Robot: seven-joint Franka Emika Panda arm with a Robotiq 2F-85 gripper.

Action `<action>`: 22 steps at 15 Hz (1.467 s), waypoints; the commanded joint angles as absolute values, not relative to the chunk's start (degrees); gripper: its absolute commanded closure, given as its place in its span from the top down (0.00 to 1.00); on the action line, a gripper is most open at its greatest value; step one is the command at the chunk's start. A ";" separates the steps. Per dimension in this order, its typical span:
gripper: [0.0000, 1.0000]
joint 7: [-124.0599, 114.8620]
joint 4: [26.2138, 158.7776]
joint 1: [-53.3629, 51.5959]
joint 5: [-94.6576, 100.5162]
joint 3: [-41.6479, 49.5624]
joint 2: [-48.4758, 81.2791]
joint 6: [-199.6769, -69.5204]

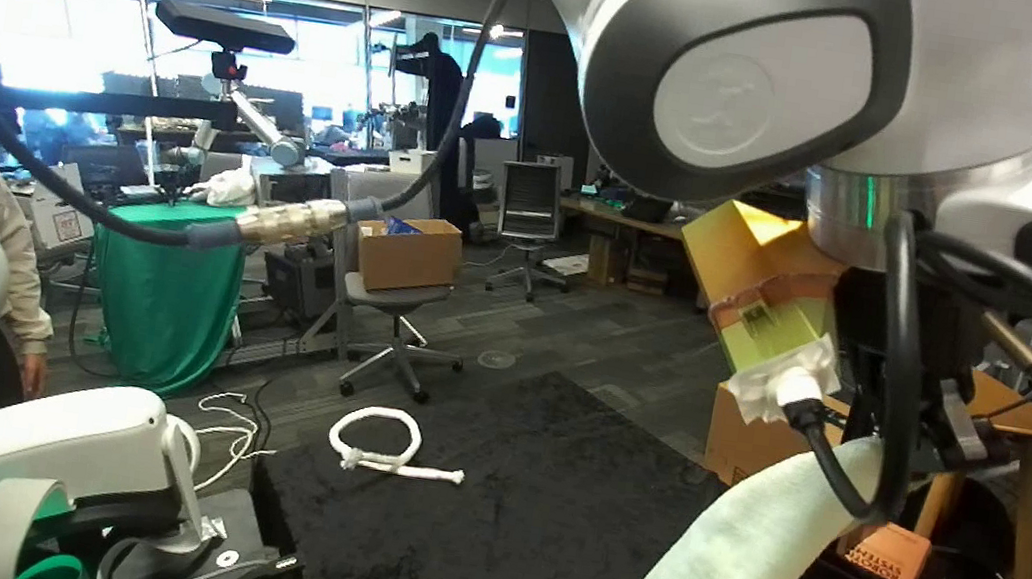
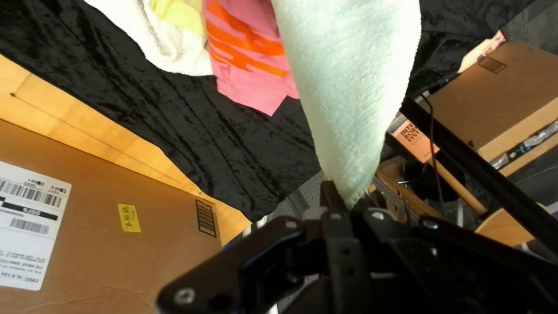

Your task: Pile up all the objects on the table

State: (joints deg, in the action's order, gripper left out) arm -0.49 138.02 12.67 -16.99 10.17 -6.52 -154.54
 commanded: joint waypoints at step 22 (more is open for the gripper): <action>1.00 -23.12 120.52 4.54 10.40 18.57 17.28 -150.74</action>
